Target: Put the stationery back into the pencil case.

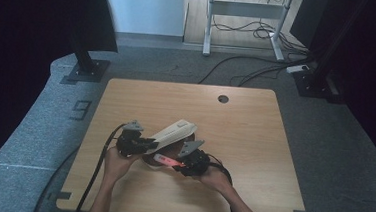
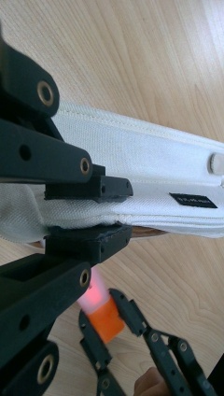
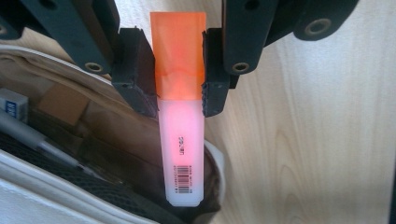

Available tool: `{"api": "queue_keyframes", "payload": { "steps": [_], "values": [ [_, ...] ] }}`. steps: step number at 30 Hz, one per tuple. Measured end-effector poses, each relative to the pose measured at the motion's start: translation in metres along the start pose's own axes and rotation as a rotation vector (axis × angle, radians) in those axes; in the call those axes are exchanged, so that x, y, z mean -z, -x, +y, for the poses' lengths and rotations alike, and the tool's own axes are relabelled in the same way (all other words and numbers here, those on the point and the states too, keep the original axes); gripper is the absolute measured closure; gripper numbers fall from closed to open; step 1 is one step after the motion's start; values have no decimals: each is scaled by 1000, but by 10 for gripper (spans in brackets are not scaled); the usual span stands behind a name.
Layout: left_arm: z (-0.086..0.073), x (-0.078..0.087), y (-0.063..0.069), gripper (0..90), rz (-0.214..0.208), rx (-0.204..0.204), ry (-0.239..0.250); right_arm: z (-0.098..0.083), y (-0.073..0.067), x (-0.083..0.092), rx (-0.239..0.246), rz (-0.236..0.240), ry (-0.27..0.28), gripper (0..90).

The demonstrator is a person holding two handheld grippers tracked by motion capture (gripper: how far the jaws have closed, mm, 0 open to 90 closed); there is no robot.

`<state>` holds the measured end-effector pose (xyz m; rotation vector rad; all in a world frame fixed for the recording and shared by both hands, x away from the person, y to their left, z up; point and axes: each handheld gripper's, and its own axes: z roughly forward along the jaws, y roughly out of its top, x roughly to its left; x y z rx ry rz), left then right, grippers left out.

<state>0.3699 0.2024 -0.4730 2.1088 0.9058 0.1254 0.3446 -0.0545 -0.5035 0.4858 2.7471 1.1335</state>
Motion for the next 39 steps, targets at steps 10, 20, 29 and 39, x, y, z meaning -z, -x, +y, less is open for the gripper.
{"api": "queue_keyframes", "payload": {
  "steps": [10,20,29,39],
  "values": [
    [1,1,0,770,2,2,6,-1,14,-8,-23,-31,-24,653],
    [1,1,1,770,-2,7,11,4,22,-20,-18,-48,-38,653],
    [1,2,1,770,-4,8,13,14,25,-32,-12,-56,-38,653],
    [1,2,1,770,-6,10,12,25,30,-45,-9,-59,-29,653]
  ]
}}
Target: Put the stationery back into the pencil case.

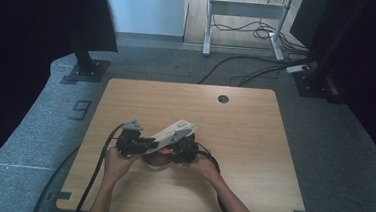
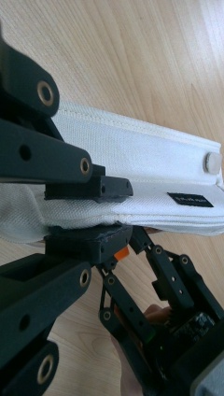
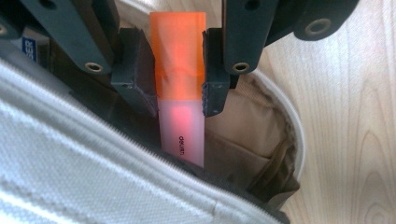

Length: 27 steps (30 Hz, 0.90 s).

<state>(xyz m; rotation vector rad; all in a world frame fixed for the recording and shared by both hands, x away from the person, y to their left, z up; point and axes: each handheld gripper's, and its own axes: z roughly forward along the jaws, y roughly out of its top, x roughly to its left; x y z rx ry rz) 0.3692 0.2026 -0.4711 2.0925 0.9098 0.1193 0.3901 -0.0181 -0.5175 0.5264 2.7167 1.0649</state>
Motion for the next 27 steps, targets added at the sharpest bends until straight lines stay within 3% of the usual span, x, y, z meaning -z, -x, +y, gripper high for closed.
{"api": "queue_keyframes", "payload": {
  "steps": [14,27],
  "values": [
    [0,0,-1,769,5,-1,-3,1,6,-13,-17,-9,2,637],
    [-1,0,-2,768,-3,3,-4,-6,14,-7,-51,-44,13,522]
  ]
}}
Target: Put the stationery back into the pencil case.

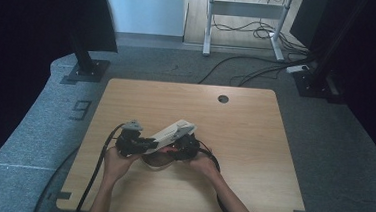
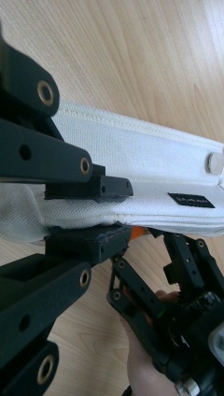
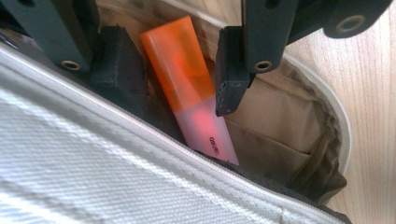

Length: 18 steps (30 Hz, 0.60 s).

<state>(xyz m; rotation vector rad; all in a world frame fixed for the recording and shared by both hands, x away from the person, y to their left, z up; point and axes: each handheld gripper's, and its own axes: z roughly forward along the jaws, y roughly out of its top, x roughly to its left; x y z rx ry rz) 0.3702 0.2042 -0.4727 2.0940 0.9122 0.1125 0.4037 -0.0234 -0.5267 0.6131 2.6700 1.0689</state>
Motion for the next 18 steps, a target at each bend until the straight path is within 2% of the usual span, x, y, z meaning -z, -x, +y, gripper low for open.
{"api": "queue_keyframes", "payload": {
  "steps": [4,10,12,18],
  "values": [
    [0,0,0,767,-1,2,0,-4,2,6,12,-19,-10,525],
    [0,-1,0,764,-2,2,-2,-12,7,11,-3,-50,-20,585],
    [0,-2,0,763,0,0,-4,-13,9,11,-19,-48,-13,591],
    [-1,-3,1,754,-1,-6,-10,-10,9,11,-19,-55,-2,582]
  ]
}}
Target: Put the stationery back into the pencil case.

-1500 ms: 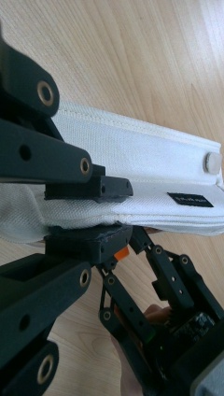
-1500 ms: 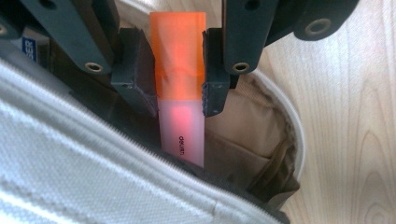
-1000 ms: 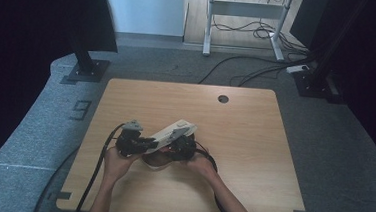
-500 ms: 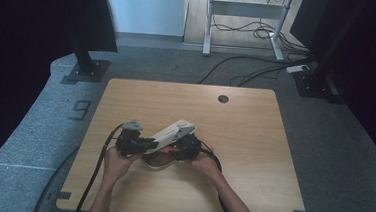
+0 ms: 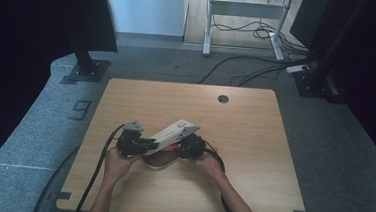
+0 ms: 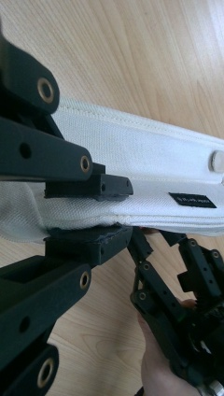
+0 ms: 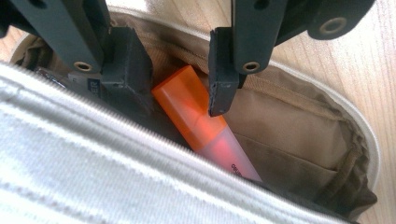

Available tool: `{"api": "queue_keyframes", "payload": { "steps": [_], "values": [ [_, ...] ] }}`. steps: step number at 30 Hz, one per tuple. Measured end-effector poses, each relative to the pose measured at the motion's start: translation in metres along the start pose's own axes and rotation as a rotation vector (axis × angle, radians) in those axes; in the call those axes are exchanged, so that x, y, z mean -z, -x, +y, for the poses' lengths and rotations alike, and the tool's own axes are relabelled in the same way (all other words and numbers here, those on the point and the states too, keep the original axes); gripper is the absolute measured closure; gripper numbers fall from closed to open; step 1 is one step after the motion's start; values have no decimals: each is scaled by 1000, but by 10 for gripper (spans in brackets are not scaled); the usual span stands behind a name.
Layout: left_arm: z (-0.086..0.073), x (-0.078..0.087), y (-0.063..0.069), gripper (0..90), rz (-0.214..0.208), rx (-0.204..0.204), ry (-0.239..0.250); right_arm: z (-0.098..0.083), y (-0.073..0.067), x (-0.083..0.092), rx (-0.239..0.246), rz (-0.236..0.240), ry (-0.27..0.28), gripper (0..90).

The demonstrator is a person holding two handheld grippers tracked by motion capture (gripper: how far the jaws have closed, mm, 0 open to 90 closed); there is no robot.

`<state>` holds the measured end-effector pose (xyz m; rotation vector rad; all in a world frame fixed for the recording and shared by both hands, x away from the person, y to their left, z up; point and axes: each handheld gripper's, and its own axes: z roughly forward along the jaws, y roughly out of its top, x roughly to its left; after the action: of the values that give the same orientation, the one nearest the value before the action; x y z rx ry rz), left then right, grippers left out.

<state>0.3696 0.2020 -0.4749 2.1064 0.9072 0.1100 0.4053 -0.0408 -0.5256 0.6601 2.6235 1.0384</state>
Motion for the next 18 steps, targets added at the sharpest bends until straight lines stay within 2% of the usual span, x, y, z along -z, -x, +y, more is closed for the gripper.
{"api": "queue_keyframes", "payload": {
  "steps": [10,18],
  "values": [
    [-4,-6,4,719,-10,-10,-11,-4,5,13,-11,-12,11,520],
    [-7,-10,5,673,-28,-17,-10,-8,8,22,-14,-19,18,503]
  ]
}}
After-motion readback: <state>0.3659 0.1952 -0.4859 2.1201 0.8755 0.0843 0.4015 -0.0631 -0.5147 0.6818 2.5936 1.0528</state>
